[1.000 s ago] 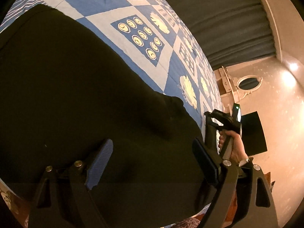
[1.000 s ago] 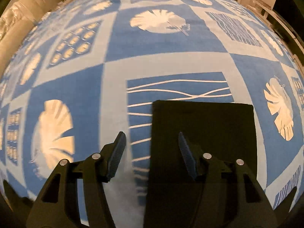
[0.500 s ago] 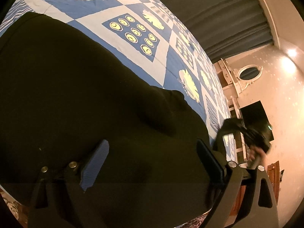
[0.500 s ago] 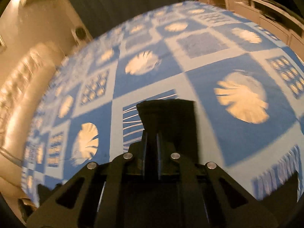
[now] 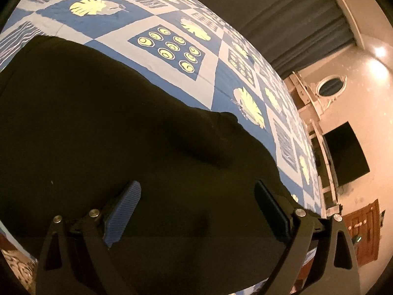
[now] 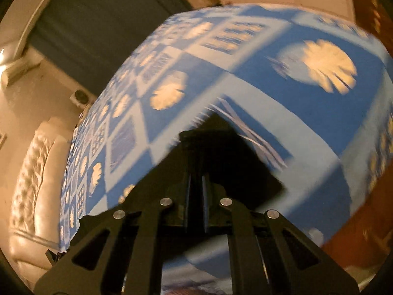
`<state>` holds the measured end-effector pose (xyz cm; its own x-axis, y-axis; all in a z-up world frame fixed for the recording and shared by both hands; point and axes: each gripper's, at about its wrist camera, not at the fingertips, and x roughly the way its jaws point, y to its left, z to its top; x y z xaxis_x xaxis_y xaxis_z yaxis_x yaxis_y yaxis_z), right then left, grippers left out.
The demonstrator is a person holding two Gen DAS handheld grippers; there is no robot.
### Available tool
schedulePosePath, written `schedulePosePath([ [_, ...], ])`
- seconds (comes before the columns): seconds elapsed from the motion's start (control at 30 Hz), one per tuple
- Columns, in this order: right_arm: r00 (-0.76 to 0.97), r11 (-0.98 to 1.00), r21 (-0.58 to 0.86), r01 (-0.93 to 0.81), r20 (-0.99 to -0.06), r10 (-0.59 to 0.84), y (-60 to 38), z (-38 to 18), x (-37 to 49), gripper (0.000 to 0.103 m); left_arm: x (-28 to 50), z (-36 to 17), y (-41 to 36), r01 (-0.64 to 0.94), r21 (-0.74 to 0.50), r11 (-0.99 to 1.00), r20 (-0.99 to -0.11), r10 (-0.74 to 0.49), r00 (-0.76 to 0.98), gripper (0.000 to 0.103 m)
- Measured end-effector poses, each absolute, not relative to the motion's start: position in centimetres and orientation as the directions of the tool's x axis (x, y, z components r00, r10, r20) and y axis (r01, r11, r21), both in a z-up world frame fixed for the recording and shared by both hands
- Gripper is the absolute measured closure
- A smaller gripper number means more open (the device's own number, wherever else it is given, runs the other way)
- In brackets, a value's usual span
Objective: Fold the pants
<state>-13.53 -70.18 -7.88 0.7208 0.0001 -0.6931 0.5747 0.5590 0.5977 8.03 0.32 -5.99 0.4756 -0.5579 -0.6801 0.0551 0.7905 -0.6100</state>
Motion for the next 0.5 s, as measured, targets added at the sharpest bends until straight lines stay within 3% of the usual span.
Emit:
schedulePosePath([
  [0.27,0.716,0.428,0.670,0.607,-0.695,0.072,-71.3,-13.8,-16.7,0.096,6.6,-5.0,-1.4,0.069,-0.610,0.790,-0.675,-0.563,0.477,0.011],
  [0.5,0.751,0.384,0.717,0.582,-0.655,0.084,-72.0,-14.9,-16.9,0.096,4.6,-3.0,-5.6,0.204,-0.606,0.769,-0.637,-0.623,0.455,0.011],
])
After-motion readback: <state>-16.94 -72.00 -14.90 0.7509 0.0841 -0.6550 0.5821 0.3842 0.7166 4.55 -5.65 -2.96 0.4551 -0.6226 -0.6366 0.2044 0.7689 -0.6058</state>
